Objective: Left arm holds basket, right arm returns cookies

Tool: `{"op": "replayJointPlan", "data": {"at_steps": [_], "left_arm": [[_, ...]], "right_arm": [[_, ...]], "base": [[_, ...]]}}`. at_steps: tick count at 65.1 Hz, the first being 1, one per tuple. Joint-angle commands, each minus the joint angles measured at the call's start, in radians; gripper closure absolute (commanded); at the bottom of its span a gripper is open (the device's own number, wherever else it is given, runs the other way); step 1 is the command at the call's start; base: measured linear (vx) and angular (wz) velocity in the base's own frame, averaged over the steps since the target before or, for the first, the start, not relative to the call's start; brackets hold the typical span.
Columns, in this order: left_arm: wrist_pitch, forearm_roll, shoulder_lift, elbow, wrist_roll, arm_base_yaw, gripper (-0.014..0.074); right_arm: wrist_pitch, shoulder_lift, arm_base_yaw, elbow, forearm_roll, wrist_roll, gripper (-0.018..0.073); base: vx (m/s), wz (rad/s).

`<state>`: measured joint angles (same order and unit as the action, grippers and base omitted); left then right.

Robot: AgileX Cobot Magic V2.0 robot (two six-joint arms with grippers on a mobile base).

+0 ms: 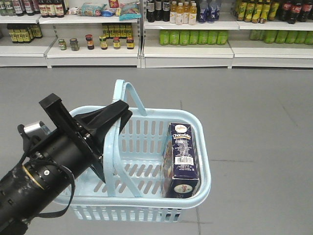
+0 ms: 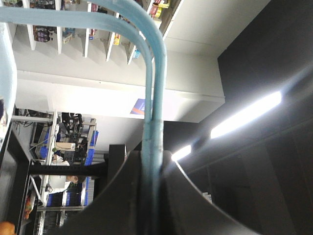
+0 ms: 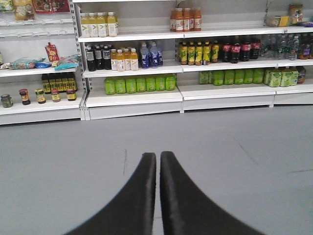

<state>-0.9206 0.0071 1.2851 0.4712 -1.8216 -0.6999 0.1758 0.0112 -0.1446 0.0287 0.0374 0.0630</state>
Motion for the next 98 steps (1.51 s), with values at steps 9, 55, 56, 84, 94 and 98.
{"op": "replayJointPlan", "data": {"at_steps": [9,55,56,84,94,98], "left_arm": [[-0.137,-0.007,-0.032,0.030,-0.005,-0.008,0.0599],[-0.137,-0.007,-0.032,0.030,-0.005,-0.008,0.0599],[-0.137,-0.007,-0.032,0.030,-0.005,-0.008,0.0599],[-0.137,-0.007,-0.032,0.030,-0.005,-0.008,0.0599],[-0.137,-0.007,-0.032,0.030,-0.005,-0.008,0.0599],[-0.137,-0.007,-0.032,0.030,-0.005,-0.008,0.0599]], "right_arm": [[-0.072,0.009,-0.004,0.016,0.007,-0.005,0.0566],[-0.072,0.009,-0.004,0.016,0.006,-0.005,0.0566],[-0.072,0.009,-0.004,0.016,0.006,-0.005,0.0566],[-0.072,0.009,-0.004,0.016,0.006,-0.005,0.0566],[-0.072,0.009,-0.004,0.016,0.006,-0.005,0.0566],[-0.072,0.009,-0.004,0.016,0.006,-0.005,0.0566]], "base": [[0.55,0.00],[0.54,-0.01],[0.53,0.02],[0.53,-0.01],[0.53,-0.04],[0.52,-0.04]]}}
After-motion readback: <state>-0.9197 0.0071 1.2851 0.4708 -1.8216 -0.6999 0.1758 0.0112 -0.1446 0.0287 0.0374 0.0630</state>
